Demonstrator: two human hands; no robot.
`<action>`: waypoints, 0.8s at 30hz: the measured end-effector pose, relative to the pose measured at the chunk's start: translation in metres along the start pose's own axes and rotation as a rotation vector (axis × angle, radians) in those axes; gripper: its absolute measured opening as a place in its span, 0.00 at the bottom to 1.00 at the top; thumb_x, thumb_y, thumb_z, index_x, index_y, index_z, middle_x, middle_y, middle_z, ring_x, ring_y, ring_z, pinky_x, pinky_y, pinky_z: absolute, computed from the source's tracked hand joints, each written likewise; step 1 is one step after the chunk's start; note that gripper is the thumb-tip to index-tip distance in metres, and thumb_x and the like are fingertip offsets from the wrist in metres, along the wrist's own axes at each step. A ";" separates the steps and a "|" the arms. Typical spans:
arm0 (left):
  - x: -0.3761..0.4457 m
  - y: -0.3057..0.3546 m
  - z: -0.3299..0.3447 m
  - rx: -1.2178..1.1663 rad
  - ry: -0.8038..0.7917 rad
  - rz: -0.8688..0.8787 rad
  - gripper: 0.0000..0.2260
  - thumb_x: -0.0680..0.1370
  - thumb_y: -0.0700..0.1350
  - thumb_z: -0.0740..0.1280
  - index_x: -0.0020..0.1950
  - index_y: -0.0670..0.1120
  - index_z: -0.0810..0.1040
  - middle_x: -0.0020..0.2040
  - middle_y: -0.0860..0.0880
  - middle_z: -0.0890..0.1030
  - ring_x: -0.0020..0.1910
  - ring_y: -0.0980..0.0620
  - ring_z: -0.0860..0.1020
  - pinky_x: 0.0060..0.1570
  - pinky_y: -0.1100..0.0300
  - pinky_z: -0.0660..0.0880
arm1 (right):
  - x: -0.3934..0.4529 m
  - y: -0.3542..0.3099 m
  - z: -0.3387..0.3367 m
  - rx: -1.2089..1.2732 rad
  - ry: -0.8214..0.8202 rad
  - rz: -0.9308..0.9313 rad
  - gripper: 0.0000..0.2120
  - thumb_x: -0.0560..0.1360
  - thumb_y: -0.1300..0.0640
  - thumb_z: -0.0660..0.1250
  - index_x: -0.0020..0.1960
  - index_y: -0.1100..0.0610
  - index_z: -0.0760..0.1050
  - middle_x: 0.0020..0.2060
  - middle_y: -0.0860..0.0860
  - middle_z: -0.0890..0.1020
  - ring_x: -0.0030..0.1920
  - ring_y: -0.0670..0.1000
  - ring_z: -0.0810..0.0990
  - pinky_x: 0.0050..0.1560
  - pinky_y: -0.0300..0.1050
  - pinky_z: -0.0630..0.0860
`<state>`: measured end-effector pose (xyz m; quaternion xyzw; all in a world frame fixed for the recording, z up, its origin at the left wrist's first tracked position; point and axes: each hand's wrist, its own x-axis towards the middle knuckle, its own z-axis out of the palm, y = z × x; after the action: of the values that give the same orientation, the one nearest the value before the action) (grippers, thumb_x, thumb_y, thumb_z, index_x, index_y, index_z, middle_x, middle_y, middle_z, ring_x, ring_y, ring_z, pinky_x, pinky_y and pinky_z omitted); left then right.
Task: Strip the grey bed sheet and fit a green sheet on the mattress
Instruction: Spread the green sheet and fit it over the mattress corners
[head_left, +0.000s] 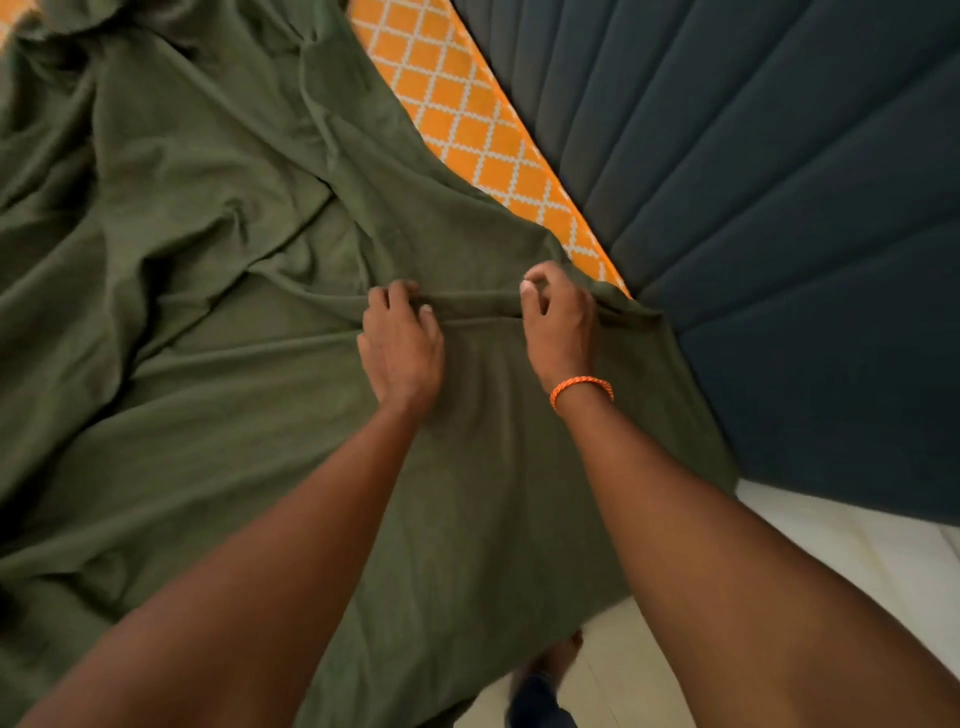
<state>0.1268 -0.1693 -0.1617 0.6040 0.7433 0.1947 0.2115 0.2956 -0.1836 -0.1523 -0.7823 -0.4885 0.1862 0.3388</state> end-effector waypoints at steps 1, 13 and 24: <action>0.012 -0.005 -0.008 -0.016 0.004 -0.033 0.14 0.82 0.48 0.63 0.68 0.49 0.74 0.61 0.44 0.78 0.58 0.38 0.79 0.54 0.43 0.75 | 0.008 -0.005 0.006 -0.010 -0.016 0.057 0.03 0.79 0.55 0.66 0.52 0.52 0.77 0.36 0.49 0.79 0.43 0.56 0.79 0.44 0.54 0.74; 0.148 -0.068 -0.035 0.094 -0.186 -0.321 0.33 0.73 0.61 0.77 0.72 0.57 0.67 0.61 0.41 0.83 0.61 0.36 0.80 0.55 0.47 0.75 | 0.116 -0.053 0.094 -0.161 -0.307 0.184 0.32 0.77 0.38 0.70 0.73 0.52 0.66 0.61 0.59 0.81 0.62 0.63 0.79 0.56 0.55 0.77; 0.254 -0.037 -0.022 -0.023 0.002 -0.266 0.14 0.73 0.46 0.55 0.58 0.54 0.70 0.43 0.46 0.85 0.44 0.40 0.84 0.47 0.45 0.81 | 0.254 -0.078 0.136 -0.092 -0.162 0.228 0.17 0.80 0.46 0.53 0.57 0.54 0.74 0.51 0.64 0.84 0.50 0.65 0.85 0.49 0.59 0.80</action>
<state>0.0387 0.0721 -0.1836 0.4974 0.8147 0.1741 0.2420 0.2763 0.1125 -0.1818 -0.8299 -0.4300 0.2634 0.2388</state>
